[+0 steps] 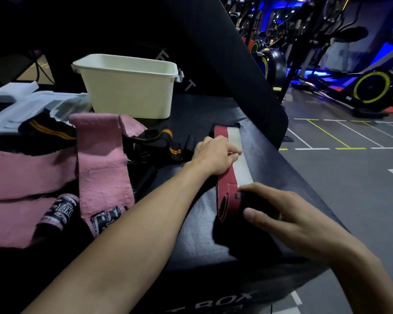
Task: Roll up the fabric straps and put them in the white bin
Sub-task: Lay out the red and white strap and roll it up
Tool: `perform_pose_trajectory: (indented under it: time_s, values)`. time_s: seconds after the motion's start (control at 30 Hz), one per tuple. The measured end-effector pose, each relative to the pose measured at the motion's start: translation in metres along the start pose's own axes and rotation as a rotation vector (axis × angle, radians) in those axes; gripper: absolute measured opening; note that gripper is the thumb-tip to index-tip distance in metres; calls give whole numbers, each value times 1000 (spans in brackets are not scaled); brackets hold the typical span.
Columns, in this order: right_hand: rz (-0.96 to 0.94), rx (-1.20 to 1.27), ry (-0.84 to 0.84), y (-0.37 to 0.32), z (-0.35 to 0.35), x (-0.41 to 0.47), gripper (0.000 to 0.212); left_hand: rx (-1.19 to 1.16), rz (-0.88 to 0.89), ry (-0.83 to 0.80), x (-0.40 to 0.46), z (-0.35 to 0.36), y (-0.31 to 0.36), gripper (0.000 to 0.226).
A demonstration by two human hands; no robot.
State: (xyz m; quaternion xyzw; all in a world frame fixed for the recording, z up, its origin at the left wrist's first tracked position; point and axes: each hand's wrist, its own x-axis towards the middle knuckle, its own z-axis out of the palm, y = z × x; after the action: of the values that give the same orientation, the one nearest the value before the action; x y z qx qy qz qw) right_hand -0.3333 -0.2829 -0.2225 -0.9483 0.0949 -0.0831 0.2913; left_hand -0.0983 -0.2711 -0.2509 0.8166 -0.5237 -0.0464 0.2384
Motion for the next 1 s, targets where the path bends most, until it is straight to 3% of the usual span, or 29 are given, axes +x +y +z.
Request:
perform_pose_trajectory:
  time_s: [0.33, 0.43, 0.53, 0.63, 0.87, 1.0]
  values:
    - [128, 343, -40, 3, 5, 22, 35, -33, 10, -26, 4, 1, -4, 33]
    - [141, 302, 10, 4, 8, 29, 33, -39, -1, 3, 8, 2, -8, 35]
    - [113, 102, 87, 7, 12, 35, 35, -43, -22, 35, 11, 4, -11, 40]
    - [122, 158, 121, 9, 15, 40, 37, -86, -25, 69, 13, 4, -14, 40]
    - [118, 199, 168, 14, 18, 46, 16, -114, -25, 107, 12, 4, -14, 41]
    - [116, 71, 242, 13, 17, 50, 15, -116, -13, 118, 13, 6, -15, 39]
